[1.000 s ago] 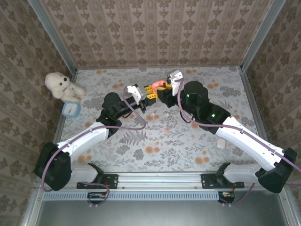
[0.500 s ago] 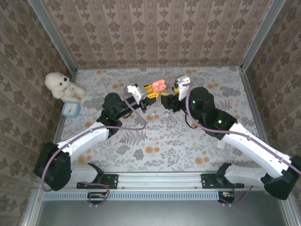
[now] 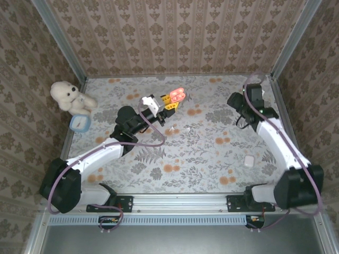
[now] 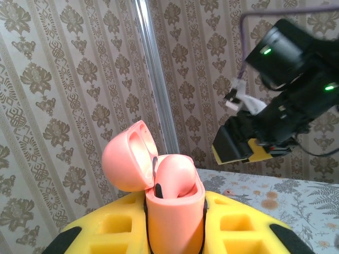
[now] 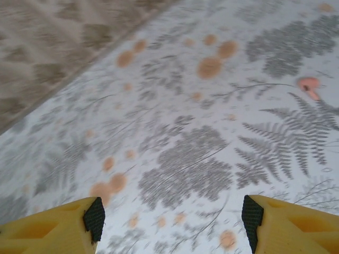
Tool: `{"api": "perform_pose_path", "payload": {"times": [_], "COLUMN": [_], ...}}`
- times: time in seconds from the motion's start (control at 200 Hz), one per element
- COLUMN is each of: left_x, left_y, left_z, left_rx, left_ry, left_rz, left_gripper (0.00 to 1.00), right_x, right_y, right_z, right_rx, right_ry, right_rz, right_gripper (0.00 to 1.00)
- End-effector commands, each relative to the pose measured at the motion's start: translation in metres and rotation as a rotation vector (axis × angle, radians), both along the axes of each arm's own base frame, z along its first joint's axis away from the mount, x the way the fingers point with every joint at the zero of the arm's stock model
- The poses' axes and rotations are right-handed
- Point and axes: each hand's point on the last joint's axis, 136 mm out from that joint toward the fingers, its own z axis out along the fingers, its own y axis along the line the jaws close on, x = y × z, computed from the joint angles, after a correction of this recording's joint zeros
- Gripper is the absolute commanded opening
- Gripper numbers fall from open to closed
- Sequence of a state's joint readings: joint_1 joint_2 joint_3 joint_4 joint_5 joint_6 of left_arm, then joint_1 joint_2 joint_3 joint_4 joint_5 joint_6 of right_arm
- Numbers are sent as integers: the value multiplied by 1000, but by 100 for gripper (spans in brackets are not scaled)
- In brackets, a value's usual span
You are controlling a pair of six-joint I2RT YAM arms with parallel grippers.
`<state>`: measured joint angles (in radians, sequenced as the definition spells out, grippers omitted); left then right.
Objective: Insert the wireless bluetooth earbuds into the charging case
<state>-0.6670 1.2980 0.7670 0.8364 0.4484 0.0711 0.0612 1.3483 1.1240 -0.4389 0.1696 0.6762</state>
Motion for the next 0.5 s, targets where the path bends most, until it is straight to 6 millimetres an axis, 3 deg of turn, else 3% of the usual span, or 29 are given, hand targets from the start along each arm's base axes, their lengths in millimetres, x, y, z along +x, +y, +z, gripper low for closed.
{"api": "perform_pose_path", "payload": {"times": [0.0,0.235,0.495], "left_x": [5,16,22], "left_y": [-1,-5,-7], "left_z": [6,-2,3], "left_rx": [-41,-62,-60], "left_ry": [-14,7,-8], "left_rz": [5,11,15], "left_gripper": [0,0,0], "right_x": [11,44,74], "right_y": [-36,-98,-132], "right_z": [-22,-77,-122], "right_rx": [71,72,54], "right_ry": [106,302,452], "right_rz": [-157,-334,-354], "right_gripper": [71,69,63]}}
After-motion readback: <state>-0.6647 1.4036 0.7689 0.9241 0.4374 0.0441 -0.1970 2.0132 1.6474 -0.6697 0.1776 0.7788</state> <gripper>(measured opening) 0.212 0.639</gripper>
